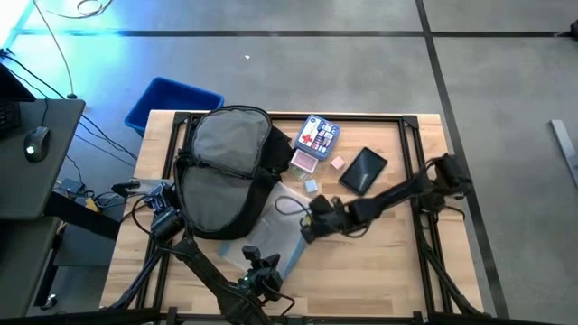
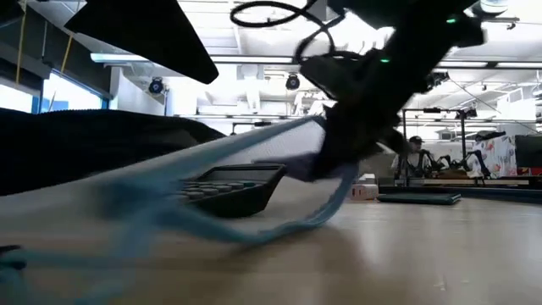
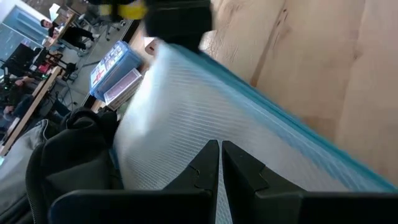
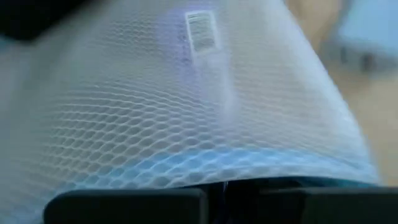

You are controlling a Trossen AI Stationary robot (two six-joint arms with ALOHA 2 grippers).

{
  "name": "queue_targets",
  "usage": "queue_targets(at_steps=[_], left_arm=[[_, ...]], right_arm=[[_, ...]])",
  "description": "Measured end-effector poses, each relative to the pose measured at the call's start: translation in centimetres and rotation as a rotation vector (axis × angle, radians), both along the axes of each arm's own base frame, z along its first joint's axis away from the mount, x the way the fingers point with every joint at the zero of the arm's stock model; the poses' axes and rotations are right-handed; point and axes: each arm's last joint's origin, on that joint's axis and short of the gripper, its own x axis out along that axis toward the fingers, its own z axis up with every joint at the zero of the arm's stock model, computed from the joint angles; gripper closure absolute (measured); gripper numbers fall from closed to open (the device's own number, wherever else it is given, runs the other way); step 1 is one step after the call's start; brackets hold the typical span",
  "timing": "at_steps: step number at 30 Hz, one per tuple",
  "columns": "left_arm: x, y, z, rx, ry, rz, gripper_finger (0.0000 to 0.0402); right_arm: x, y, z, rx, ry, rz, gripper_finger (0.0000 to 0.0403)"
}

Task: Unpack backpack
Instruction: Put the purple chocolate bar into the white zip bag, then put the pink charger adapter into the white zip bag

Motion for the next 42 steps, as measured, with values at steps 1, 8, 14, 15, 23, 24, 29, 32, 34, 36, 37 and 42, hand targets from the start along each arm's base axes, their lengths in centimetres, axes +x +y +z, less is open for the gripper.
queue_targets(at_steps=[1, 8, 14, 15, 23, 24, 29, 32, 34, 36, 37, 42], left_arm=[[0.0, 0.0, 0.0, 0.000, 0.000, -0.001, 0.0402], [-0.2, -0.2, 0.0, -0.001, 0.000, -0.006, 0.0402], [-0.2, -0.2, 0.0, -0.007, 0.006, -0.004, 0.0402], [-0.2, -0.2, 0.0, -0.008, 0.005, -0.004, 0.0402], [-0.2, -0.2, -0.1, -0.024, 0.010, 0.003, 0.0402], [-0.2, -0.2, -0.1, -0.026, 0.012, 0.004, 0.0402], [-0.3, -0.3, -0.2, -0.052, 0.041, 0.011, 0.0402], [-0.4, -0.3, -0.3, -0.082, 0.081, 0.021, 0.0402], [-0.5, -0.3, -0.3, -0.084, 0.093, 0.023, 0.0402], [-0.5, -0.2, -0.3, -0.077, 0.104, 0.021, 0.0402], [-0.4, -0.1, -0.3, -0.075, 0.110, 0.022, 0.0402], [-0.6, 0.5, -0.2, -0.064, 0.126, 0.064, 0.0402]], right_arm=[[0.4, -0.4, 0.2, -0.015, -0.027, 0.015, 0.0382], [1.4, -1.6, 0.8, -0.076, -0.105, 0.024, 0.0304], [1.2, -0.7, 0.7, -0.103, -0.096, 0.062, 0.0218], [1.1, -0.3, 0.7, -0.118, -0.094, 0.078, 0.0207], [-1.1, 4.9, 0.8, -0.103, -0.027, 0.364, 0.0185], [-1.5, 5.5, 0.8, -0.095, -0.010, 0.396, 0.0187], [-3.7, 7.6, 2.7, -0.089, -0.005, 0.490, 0.0198], [-5.3, 7.5, 5.0, -0.142, -0.019, 0.458, 0.0203], [-6.4, 6.4, 6.6, -0.209, -0.023, 0.352, 0.0207], [-7.2, 4.4, 7.7, -0.267, -0.004, 0.220, 0.0211], [-7.5, 3.2, 8.0, -0.284, 0.018, 0.157, 0.0213], [-8.5, -3.5, 6.5, -0.318, 0.197, -0.091, 0.0211]])
